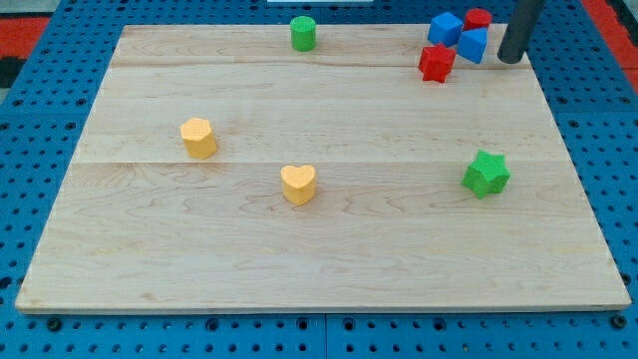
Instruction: Push the red star towards the blue cube
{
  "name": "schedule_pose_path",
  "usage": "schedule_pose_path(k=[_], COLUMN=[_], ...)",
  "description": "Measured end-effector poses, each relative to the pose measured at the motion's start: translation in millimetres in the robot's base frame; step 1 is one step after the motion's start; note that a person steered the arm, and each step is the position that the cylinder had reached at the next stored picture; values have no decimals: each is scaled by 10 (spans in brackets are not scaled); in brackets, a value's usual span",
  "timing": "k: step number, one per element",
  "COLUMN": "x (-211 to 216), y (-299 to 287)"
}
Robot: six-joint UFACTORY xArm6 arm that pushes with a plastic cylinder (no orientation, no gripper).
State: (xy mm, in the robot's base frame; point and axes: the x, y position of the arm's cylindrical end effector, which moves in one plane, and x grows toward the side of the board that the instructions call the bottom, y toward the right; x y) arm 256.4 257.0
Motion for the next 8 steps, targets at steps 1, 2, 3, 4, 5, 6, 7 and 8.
schedule_pose_path(k=[1,2,3,4,5,6,7,8], x=[-240,-343,-342,-83,202,371,666,982], y=[-14,-74,-78,-59,-80,-258,-325,-619])
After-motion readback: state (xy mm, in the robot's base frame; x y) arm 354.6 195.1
